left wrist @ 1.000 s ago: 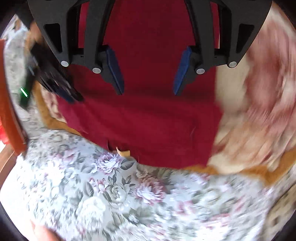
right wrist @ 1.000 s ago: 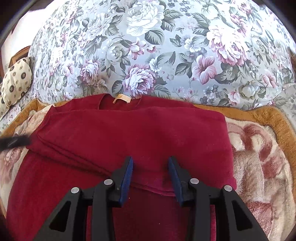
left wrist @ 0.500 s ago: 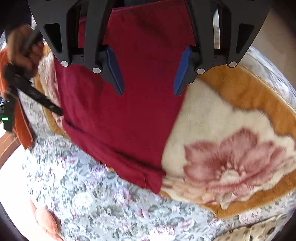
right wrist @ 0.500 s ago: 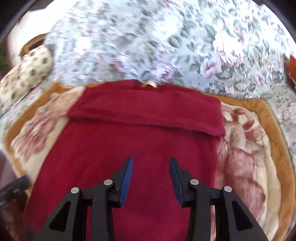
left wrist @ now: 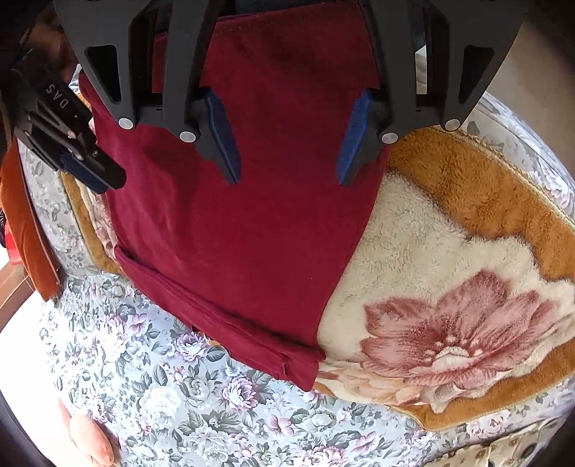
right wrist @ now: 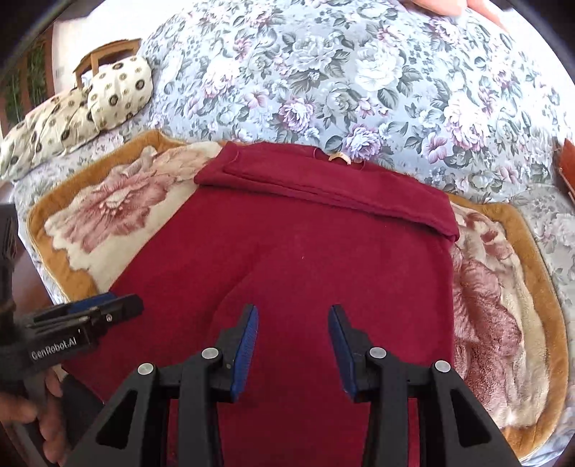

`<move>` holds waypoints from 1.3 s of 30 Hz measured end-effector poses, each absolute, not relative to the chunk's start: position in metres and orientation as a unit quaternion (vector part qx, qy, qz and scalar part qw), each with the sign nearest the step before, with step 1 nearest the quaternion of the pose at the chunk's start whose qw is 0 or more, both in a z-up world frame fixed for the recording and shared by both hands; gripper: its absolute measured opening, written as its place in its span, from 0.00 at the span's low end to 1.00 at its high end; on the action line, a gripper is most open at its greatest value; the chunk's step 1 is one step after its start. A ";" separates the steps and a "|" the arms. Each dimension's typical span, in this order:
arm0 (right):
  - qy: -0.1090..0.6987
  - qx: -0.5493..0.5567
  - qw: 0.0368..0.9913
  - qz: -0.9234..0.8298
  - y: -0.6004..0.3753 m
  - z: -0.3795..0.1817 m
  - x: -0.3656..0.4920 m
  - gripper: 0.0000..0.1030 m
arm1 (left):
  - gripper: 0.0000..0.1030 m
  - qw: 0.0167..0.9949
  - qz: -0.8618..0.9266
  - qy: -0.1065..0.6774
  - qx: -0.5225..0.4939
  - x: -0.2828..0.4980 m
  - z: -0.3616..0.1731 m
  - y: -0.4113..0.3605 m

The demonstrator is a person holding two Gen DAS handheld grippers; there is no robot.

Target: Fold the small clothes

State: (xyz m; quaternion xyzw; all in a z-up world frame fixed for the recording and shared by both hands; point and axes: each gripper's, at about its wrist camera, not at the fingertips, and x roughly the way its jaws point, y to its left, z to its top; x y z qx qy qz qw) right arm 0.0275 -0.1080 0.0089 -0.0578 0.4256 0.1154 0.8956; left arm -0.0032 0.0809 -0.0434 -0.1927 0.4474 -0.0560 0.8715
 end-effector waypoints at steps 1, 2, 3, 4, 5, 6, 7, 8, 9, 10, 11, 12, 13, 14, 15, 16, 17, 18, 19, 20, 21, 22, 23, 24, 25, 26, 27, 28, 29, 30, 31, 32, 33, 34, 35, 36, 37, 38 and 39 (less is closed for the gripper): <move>0.428 -0.058 0.894 0.118 -0.109 0.008 0.027 0.38 | 0.53 0.872 -0.056 0.446 -0.193 -0.004 -0.043 0.081; 0.429 -0.056 0.894 0.118 -0.110 0.007 0.027 0.38 | 0.53 0.873 -0.056 0.445 -0.193 -0.005 -0.042 0.081; 0.430 -0.053 0.894 0.116 -0.112 0.007 0.027 0.38 | 0.53 0.873 -0.055 0.444 -0.193 -0.005 -0.042 0.081; 0.431 -0.052 0.894 0.114 -0.113 0.006 0.027 0.38 | 0.53 0.873 -0.056 0.444 -0.193 -0.005 -0.042 0.081; 0.432 -0.051 0.894 0.112 -0.113 0.006 0.028 0.38 | 0.53 0.873 -0.056 0.444 -0.193 -0.005 -0.042 0.081; 0.434 -0.052 0.893 0.109 -0.113 0.005 0.027 0.38 | 0.53 0.873 -0.056 0.444 -0.193 -0.005 -0.042 0.081; 0.435 -0.054 0.892 0.108 -0.112 0.004 0.027 0.38 | 0.53 0.873 -0.056 0.444 -0.193 -0.005 -0.042 0.081; 0.436 -0.057 0.891 0.110 -0.111 0.004 0.026 0.38 | 0.53 0.873 -0.057 0.445 -0.192 -0.005 -0.042 0.080; 0.438 -0.059 0.890 0.111 -0.110 0.003 0.027 0.38 | 0.53 0.873 -0.057 0.445 -0.191 -0.005 -0.042 0.080; 0.440 -0.061 0.889 0.111 -0.110 0.003 0.027 0.38 | 0.53 0.873 -0.057 0.446 -0.190 -0.005 -0.041 0.080; 0.441 -0.063 0.888 0.112 -0.109 0.002 0.027 0.38 | 0.53 0.872 -0.058 0.447 -0.190 -0.005 -0.041 0.079; 0.443 -0.064 0.887 0.113 -0.108 0.001 0.028 0.38 | 0.53 0.872 -0.058 0.447 -0.190 -0.004 -0.041 0.079; 0.445 -0.065 0.886 0.115 -0.108 0.001 0.028 0.38 | 0.53 0.872 -0.058 0.448 -0.191 -0.004 -0.041 0.079; 0.447 -0.065 0.885 0.115 -0.108 0.000 0.029 0.38 | 0.53 0.871 -0.058 0.449 -0.192 -0.004 -0.041 0.080; 0.448 -0.064 0.884 0.115 -0.108 0.000 0.029 0.38 | 0.53 0.871 -0.058 0.449 -0.192 -0.003 -0.041 0.079; 0.449 -0.064 0.884 0.115 -0.109 -0.001 0.029 0.38 | 0.53 0.870 -0.059 0.450 -0.192 -0.003 -0.041 0.079; 0.449 -0.063 0.884 0.116 -0.109 -0.001 0.029 0.38 | 0.53 0.869 -0.059 0.451 -0.193 -0.002 -0.041 0.078; 0.449 -0.064 0.884 0.115 -0.108 -0.001 0.030 0.38 | 0.53 0.869 -0.059 0.453 -0.192 -0.002 -0.042 0.078; 0.449 -0.064 0.884 0.115 -0.109 -0.001 0.030 0.38 | 0.53 0.868 -0.058 0.455 -0.192 -0.001 -0.042 0.078; 0.449 -0.065 0.884 0.115 -0.109 -0.001 0.030 0.38 | 0.53 0.867 -0.057 0.456 -0.191 -0.001 -0.043 0.078; 0.450 -0.066 0.883 0.114 -0.108 -0.001 0.030 0.38 | 0.53 0.867 -0.057 0.457 -0.190 -0.001 -0.043 0.078; 0.450 -0.067 0.883 0.113 -0.108 -0.001 0.030 0.38 | 0.53 0.868 -0.057 0.456 -0.189 -0.002 -0.042 0.077; 0.450 -0.067 0.883 0.113 -0.107 -0.001 0.030 0.38 | 0.53 0.869 -0.057 0.454 -0.189 -0.003 -0.041 0.077; 0.449 -0.068 0.884 0.113 -0.107 0.000 0.030 0.38 | 0.53 0.870 -0.057 0.451 -0.190 -0.004 -0.040 0.078; 0.449 -0.070 0.884 0.113 -0.107 0.000 0.030 0.38 | 0.53 0.871 -0.057 0.448 -0.192 -0.005 -0.040 0.079; 0.448 -0.071 0.884 0.113 -0.106 0.001 0.029 0.38 | 0.53 0.871 -0.057 0.447 -0.195 -0.006 -0.040 0.080; 0.447 -0.071 0.884 0.113 -0.106 0.001 0.028 0.38 | 0.53 0.871 -0.057 0.446 -0.198 -0.005 -0.040 0.081; 0.446 -0.071 0.885 0.111 -0.106 0.002 0.027 0.38 | 0.53 0.870 -0.058 0.447 -0.201 -0.005 -0.041 0.082; 0.445 -0.070 0.886 0.110 -0.107 0.003 0.025 0.38 | 0.53 0.869 -0.058 0.448 -0.203 -0.005 -0.041 0.082; 0.444 -0.069 0.887 0.108 -0.107 0.003 0.023 0.38 | 0.53 0.868 -0.058 0.449 -0.203 -0.005 -0.042 0.082; 0.444 -0.069 0.887 0.107 -0.108 0.003 0.022 0.38 | 0.53 0.868 -0.058 0.449 -0.203 -0.004 -0.041 0.082; 0.444 -0.068 0.887 0.106 -0.108 0.003 0.020 0.38 | 0.53 0.869 -0.058 0.449 -0.201 -0.004 -0.041 0.081; 0.444 -0.067 0.887 0.106 -0.109 0.003 0.018 0.38 | 0.53 0.869 -0.058 0.448 -0.199 -0.004 -0.041 0.080; 0.445 -0.066 0.887 0.106 -0.110 0.003 0.017 0.38 | 0.53 0.870 -0.058 0.448 -0.196 -0.004 -0.040 0.080; 0.446 -0.065 0.886 0.108 -0.111 0.002 0.016 0.38 | 0.53 0.871 -0.058 0.448 -0.196 -0.005 -0.040 0.080; 0.448 -0.063 0.885 0.109 -0.112 0.002 0.016 0.38 | 0.53 0.870 -0.058 0.448 -0.196 -0.004 -0.040 0.080; 0.450 -0.061 0.884 0.109 -0.113 0.001 0.016 0.38 | 0.53 0.870 -0.058 0.448 -0.198 -0.004 -0.040 0.079; 0.450 -0.059 0.884 0.109 -0.114 0.001 0.015 0.38 | 0.53 0.869 -0.058 0.449 -0.199 -0.005 -0.040 0.079; 0.451 -0.057 0.884 0.109 -0.115 0.001 0.015 0.38 | 0.53 0.869 -0.058 0.450 -0.199 -0.005 -0.040 0.079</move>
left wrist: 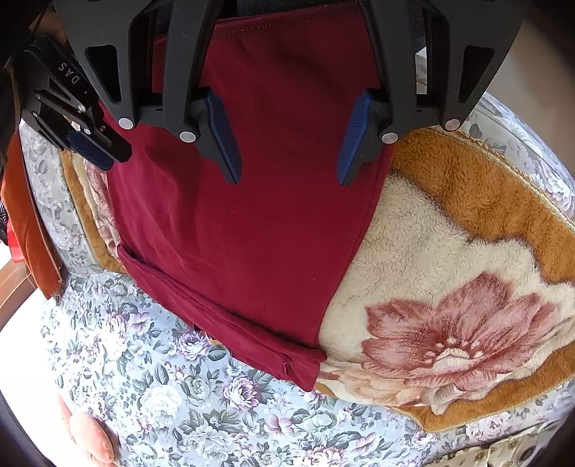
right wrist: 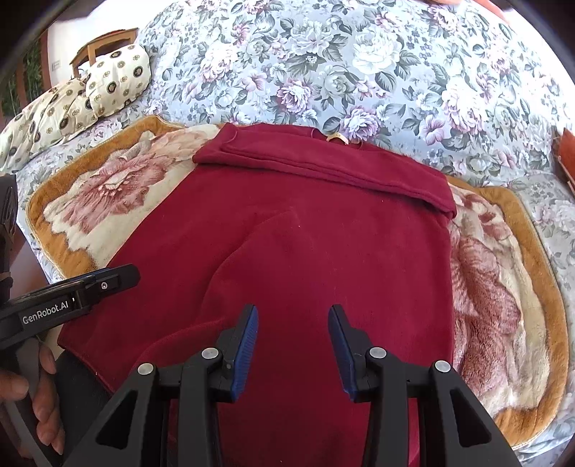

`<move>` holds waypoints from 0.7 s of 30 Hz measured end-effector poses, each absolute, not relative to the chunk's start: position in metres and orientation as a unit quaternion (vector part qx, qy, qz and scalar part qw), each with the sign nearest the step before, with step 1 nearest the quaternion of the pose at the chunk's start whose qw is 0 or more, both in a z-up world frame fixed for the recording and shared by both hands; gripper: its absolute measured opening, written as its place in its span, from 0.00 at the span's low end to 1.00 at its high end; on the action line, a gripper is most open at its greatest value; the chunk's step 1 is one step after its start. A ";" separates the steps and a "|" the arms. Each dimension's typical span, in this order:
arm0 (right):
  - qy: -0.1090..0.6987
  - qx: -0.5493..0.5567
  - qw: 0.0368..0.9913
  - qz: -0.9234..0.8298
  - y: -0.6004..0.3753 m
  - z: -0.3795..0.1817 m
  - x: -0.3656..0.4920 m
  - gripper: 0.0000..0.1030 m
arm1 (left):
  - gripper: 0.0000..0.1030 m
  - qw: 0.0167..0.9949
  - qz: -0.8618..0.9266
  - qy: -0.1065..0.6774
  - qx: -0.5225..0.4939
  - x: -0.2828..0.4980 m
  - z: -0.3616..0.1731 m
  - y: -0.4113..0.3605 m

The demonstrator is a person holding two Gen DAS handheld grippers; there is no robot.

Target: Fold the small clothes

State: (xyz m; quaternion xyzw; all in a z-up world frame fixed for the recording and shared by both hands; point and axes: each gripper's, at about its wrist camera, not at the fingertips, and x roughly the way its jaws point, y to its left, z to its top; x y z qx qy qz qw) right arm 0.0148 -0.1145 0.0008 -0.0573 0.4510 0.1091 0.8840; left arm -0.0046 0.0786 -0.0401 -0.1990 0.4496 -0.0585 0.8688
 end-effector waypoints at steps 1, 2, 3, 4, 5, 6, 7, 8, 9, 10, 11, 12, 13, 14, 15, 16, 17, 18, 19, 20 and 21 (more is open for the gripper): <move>0.451 -0.055 0.884 0.109 -0.115 0.001 0.014 0.38 | 0.53 0.868 -0.059 0.450 -0.199 -0.004 -0.041 0.079; 0.451 -0.053 0.884 0.109 -0.116 0.001 0.013 0.38 | 0.53 0.868 -0.060 0.451 -0.199 -0.004 -0.041 0.079; 0.451 -0.052 0.884 0.109 -0.117 0.001 0.013 0.38 | 0.53 0.868 -0.060 0.451 -0.198 -0.004 -0.041 0.079; 0.452 -0.050 0.884 0.110 -0.118 0.000 0.012 0.38 | 0.53 0.868 -0.060 0.452 -0.198 -0.003 -0.041 0.079; 0.452 -0.047 0.884 0.110 -0.119 0.001 0.011 0.38 | 0.53 0.868 -0.061 0.453 -0.197 -0.003 -0.042 0.079; 0.450 -0.044 0.885 0.109 -0.120 0.002 0.010 0.38 | 0.53 0.867 -0.061 0.453 -0.197 -0.003 -0.042 0.079; 0.445 -0.037 0.888 0.109 -0.124 0.005 0.008 0.38 | 0.53 0.868 -0.061 0.452 -0.198 -0.003 -0.042 0.079; 0.437 -0.028 0.892 0.109 -0.127 0.008 0.006 0.38 | 0.53 0.867 -0.060 0.453 -0.198 -0.002 -0.042 0.079; 0.428 -0.018 0.897 0.107 -0.133 0.012 0.004 0.38 | 0.53 0.867 -0.060 0.453 -0.198 -0.002 -0.042 0.079; 0.423 -0.013 0.900 0.105 -0.137 0.015 0.002 0.38 | 0.53 0.867 -0.061 0.453 -0.199 -0.002 -0.042 0.080; 0.420 -0.012 0.902 0.102 -0.141 0.017 0.001 0.38 | 0.53 0.867 -0.061 0.453 -0.200 -0.002 -0.043 0.079; 0.419 -0.015 0.903 0.098 -0.145 0.020 -0.001 0.38 | 0.53 0.866 -0.061 0.454 -0.199 -0.001 -0.043 0.079; 0.418 -0.018 0.904 0.094 -0.149 0.021 -0.003 0.38 | 0.53 0.866 -0.061 0.454 -0.199 -0.001 -0.043 0.080; 0.416 -0.023 0.905 0.088 -0.153 0.023 -0.005 0.38 | 0.53 0.867 -0.061 0.454 -0.199 -0.002 -0.043 0.080; 0.415 -0.027 0.906 0.083 -0.158 0.025 -0.008 0.38 | 0.53 0.867 -0.061 0.454 -0.199 -0.002 -0.043 0.081; 0.413 -0.032 0.907 0.078 -0.162 0.027 -0.011 0.38 | 0.53 0.866 -0.061 0.454 -0.199 -0.002 -0.043 0.081; 0.410 -0.038 0.908 0.074 -0.167 0.029 -0.013 0.38 | 0.53 0.866 -0.061 0.454 -0.199 -0.001 -0.043 0.081; 0.406 -0.045 0.910 0.070 -0.172 0.031 -0.017 0.38 | 0.53 0.867 -0.061 0.454 -0.199 -0.002 -0.043 0.081; 0.405 -0.049 0.911 0.067 -0.176 0.033 -0.019 0.38 | 0.53 0.867 -0.061 0.454 -0.199 -0.001 -0.043 0.081; 0.404 -0.052 0.911 0.064 -0.181 0.034 -0.021 0.38 | 0.53 0.866 -0.061 0.454 -0.199 -0.001 -0.042 0.081; 0.404 -0.052 0.911 0.060 -0.185 0.034 -0.023 0.38 | 0.53 0.866 -0.061 0.454 -0.199 -0.002 -0.042 0.081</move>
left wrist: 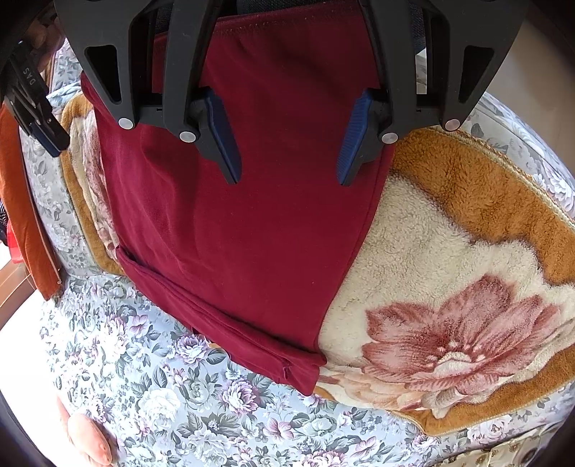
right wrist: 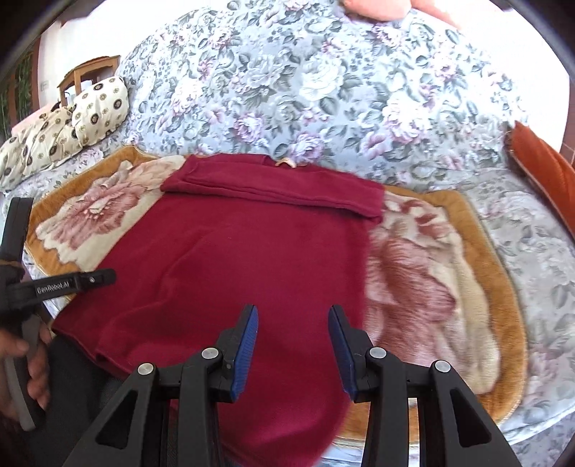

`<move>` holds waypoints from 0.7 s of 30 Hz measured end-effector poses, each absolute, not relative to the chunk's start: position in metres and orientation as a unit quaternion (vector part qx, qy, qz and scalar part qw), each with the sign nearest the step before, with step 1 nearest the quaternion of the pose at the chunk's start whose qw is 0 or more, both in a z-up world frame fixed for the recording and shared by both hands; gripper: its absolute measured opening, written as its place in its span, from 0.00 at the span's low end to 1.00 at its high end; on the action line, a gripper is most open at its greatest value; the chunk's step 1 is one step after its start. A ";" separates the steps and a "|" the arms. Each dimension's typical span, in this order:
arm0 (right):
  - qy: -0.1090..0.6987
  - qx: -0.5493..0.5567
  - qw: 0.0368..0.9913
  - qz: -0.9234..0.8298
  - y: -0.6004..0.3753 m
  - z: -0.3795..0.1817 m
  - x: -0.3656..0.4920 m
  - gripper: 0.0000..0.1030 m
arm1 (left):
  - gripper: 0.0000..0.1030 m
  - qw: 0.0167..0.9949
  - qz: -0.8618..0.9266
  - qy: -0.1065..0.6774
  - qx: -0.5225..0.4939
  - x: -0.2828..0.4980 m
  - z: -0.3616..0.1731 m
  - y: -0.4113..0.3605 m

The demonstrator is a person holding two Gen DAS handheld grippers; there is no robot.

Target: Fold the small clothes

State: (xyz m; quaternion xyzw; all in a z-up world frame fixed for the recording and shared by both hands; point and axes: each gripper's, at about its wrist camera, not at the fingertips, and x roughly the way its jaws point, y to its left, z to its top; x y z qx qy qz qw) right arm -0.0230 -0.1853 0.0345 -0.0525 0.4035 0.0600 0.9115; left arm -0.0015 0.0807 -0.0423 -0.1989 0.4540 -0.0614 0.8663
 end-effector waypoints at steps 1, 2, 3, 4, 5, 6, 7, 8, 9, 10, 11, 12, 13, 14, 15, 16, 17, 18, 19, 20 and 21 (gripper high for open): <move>0.403 -0.051 0.912 0.057 -0.189 0.035 -0.025 0.38 | 0.53 0.867 -0.062 0.454 -0.199 -0.002 -0.042 0.081; 0.403 -0.047 0.912 0.055 -0.194 0.036 -0.026 0.38 | 0.53 0.867 -0.061 0.453 -0.199 -0.002 -0.042 0.080; 0.405 -0.045 0.912 0.053 -0.197 0.035 -0.027 0.38 | 0.53 0.867 -0.061 0.452 -0.199 -0.002 -0.042 0.080; 0.406 -0.044 0.912 0.051 -0.200 0.035 -0.028 0.38 | 0.53 0.867 -0.061 0.452 -0.199 -0.002 -0.043 0.081; 0.406 -0.042 0.912 0.049 -0.202 0.035 -0.028 0.38 | 0.53 0.869 -0.061 0.450 -0.199 -0.002 -0.043 0.082; 0.407 -0.040 0.911 0.048 -0.203 0.034 -0.029 0.38 | 0.53 0.870 -0.060 0.448 -0.199 -0.003 -0.042 0.082; 0.407 -0.040 0.911 0.048 -0.204 0.034 -0.029 0.38 | 0.53 0.870 -0.060 0.446 -0.198 -0.003 -0.042 0.082; 0.407 -0.039 0.911 0.046 -0.204 0.034 -0.029 0.38 | 0.53 0.873 -0.060 0.443 -0.197 -0.005 -0.041 0.082; 0.406 -0.038 0.912 0.046 -0.204 0.035 -0.030 0.38 | 0.53 0.875 -0.059 0.439 -0.196 -0.006 -0.040 0.081; 0.405 -0.037 0.913 0.048 -0.204 0.036 -0.030 0.38 | 0.53 0.877 -0.058 0.435 -0.196 -0.008 -0.038 0.082; 0.403 -0.038 0.913 0.049 -0.203 0.037 -0.030 0.38 | 0.53 0.882 -0.057 0.425 -0.196 -0.011 -0.035 0.082; 0.402 -0.041 0.913 0.051 -0.201 0.039 -0.029 0.38 | 0.53 0.886 -0.058 0.415 -0.197 -0.014 -0.031 0.082; 0.401 -0.042 0.914 0.053 -0.200 0.041 -0.029 0.38 | 0.53 0.890 -0.057 0.407 -0.197 -0.017 -0.028 0.082; 0.399 -0.041 0.915 0.054 -0.199 0.042 -0.029 0.38 | 0.53 0.894 -0.059 0.399 -0.196 -0.020 -0.023 0.082; 0.395 -0.041 0.916 0.058 -0.198 0.045 -0.029 0.38 | 0.53 0.895 -0.064 0.396 -0.195 -0.022 -0.020 0.083; 0.394 -0.041 0.916 0.060 -0.197 0.047 -0.030 0.38 | 0.53 0.895 -0.072 0.395 -0.193 -0.023 -0.015 0.083; 0.394 -0.042 0.916 0.062 -0.197 0.049 -0.032 0.38 | 0.53 0.896 -0.076 0.395 -0.189 -0.023 -0.010 0.084; 0.394 -0.041 0.916 0.065 -0.197 0.050 -0.034 0.38 | 0.53 0.897 -0.079 0.395 -0.183 -0.023 -0.004 0.086; 0.396 -0.038 0.915 0.070 -0.197 0.051 -0.035 0.38 | 0.53 0.897 -0.084 0.394 -0.179 -0.024 0.003 0.091; 0.400 -0.031 0.913 0.078 -0.200 0.053 -0.037 0.38 | 0.53 0.900 -0.088 0.390 -0.174 -0.027 0.011 0.099; 0.401 -0.022 0.911 0.087 -0.202 0.054 -0.040 0.38 | 0.57 0.902 -0.087 0.386 -0.170 -0.029 0.017 0.106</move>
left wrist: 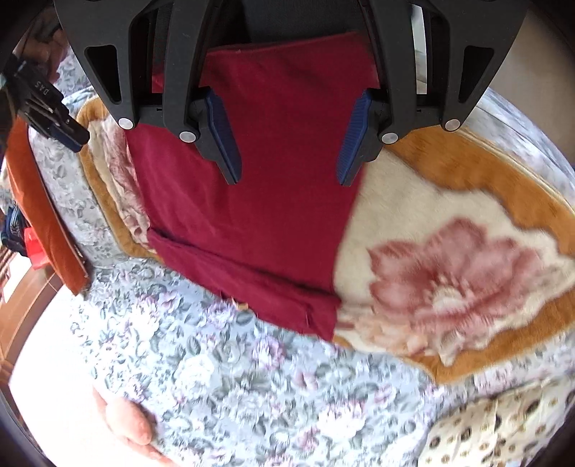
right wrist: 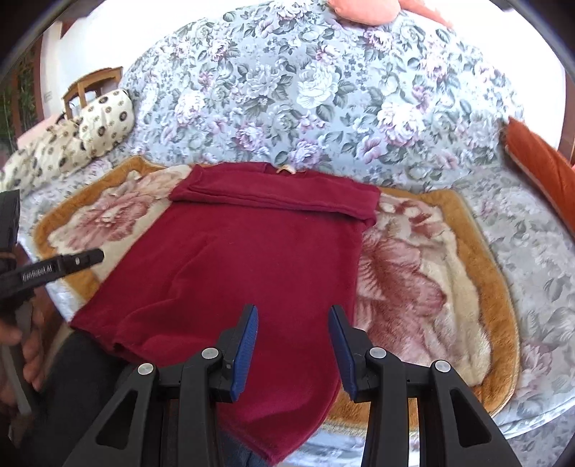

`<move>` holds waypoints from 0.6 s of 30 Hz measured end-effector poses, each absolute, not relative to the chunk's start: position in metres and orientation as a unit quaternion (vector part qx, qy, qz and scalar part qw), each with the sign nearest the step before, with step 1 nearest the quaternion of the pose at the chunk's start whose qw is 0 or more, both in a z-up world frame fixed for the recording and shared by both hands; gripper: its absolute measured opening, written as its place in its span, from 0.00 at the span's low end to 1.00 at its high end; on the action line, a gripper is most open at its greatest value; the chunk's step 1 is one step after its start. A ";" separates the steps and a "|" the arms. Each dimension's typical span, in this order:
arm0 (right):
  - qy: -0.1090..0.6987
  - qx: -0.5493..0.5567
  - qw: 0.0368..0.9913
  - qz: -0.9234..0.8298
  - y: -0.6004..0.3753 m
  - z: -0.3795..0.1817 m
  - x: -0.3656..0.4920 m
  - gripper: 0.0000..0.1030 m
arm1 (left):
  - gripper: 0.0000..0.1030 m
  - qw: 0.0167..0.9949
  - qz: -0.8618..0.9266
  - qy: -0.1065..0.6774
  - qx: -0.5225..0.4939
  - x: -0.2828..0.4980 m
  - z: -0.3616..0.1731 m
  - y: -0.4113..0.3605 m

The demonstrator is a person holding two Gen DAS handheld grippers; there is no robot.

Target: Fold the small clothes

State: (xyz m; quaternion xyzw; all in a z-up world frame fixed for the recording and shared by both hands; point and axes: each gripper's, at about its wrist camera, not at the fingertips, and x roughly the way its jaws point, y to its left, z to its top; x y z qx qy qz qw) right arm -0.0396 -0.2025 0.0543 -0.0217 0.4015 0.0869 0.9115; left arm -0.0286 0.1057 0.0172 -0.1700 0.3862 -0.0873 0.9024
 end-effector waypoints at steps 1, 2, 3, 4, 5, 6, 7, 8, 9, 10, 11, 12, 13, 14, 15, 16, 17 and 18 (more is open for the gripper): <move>0.401 -0.013 0.911 0.096 -0.207 0.056 -0.043 0.38 | 0.60 0.906 -0.083 0.381 -0.164 -0.031 0.023 0.115; 0.399 -0.007 0.912 0.097 -0.212 0.058 -0.048 0.38 | 0.69 0.910 -0.075 0.376 -0.159 -0.034 0.027 0.128; 0.398 -0.003 0.912 0.098 -0.217 0.059 -0.053 0.38 | 0.73 0.911 -0.067 0.375 -0.157 -0.036 0.028 0.137; 0.397 0.003 0.912 0.102 -0.221 0.059 -0.057 0.38 | 0.73 0.911 -0.056 0.376 -0.156 -0.039 0.027 0.150; 0.395 0.010 0.912 0.107 -0.226 0.058 -0.061 0.38 | 0.73 0.908 -0.048 0.383 -0.160 -0.042 0.023 0.159; 0.394 0.017 0.912 0.110 -0.229 0.058 -0.064 0.38 | 0.73 0.906 -0.044 0.389 -0.163 -0.043 0.019 0.164; 0.395 0.027 0.911 0.112 -0.234 0.055 -0.068 0.38 | 0.73 0.901 -0.043 0.397 -0.168 -0.045 0.013 0.169; 0.397 0.039 0.910 0.115 -0.238 0.052 -0.071 0.38 | 0.73 0.894 -0.045 0.411 -0.172 -0.048 0.005 0.171; 0.398 0.051 0.908 0.118 -0.241 0.049 -0.072 0.38 | 0.73 0.889 -0.049 0.421 -0.173 -0.051 -0.001 0.170; 0.400 0.064 0.906 0.120 -0.244 0.046 -0.073 0.38 | 0.73 0.883 -0.061 0.432 -0.176 -0.052 -0.008 0.167; 0.401 0.074 0.905 0.122 -0.247 0.042 -0.075 0.38 | 0.73 0.872 -0.081 0.445 -0.185 -0.052 -0.017 0.163; 0.406 0.084 0.902 0.123 -0.248 0.036 -0.074 0.38 | 0.73 0.864 -0.097 0.454 -0.193 -0.052 -0.024 0.159; 0.412 0.090 0.898 0.122 -0.249 0.032 -0.073 0.38 | 0.73 0.860 -0.109 0.459 -0.197 -0.052 -0.027 0.156; 0.418 0.095 0.895 0.120 -0.251 0.029 -0.072 0.38 | 0.73 0.851 -0.132 0.465 -0.205 -0.050 -0.034 0.150; 0.426 0.105 0.892 0.114 -0.255 0.023 -0.071 0.38 | 0.73 0.847 -0.143 0.468 -0.205 -0.047 -0.037 0.145; 0.429 0.115 0.890 0.106 -0.259 0.020 -0.070 0.38 | 0.73 0.846 -0.149 0.471 -0.202 -0.044 -0.040 0.141; 0.430 0.126 0.888 0.100 -0.264 0.017 -0.069 0.39 | 0.73 0.845 -0.150 0.474 -0.199 -0.042 -0.043 0.139; 0.434 0.148 0.884 0.094 -0.271 0.011 -0.069 0.40 | 0.73 0.842 -0.150 0.478 -0.200 -0.039 -0.046 0.137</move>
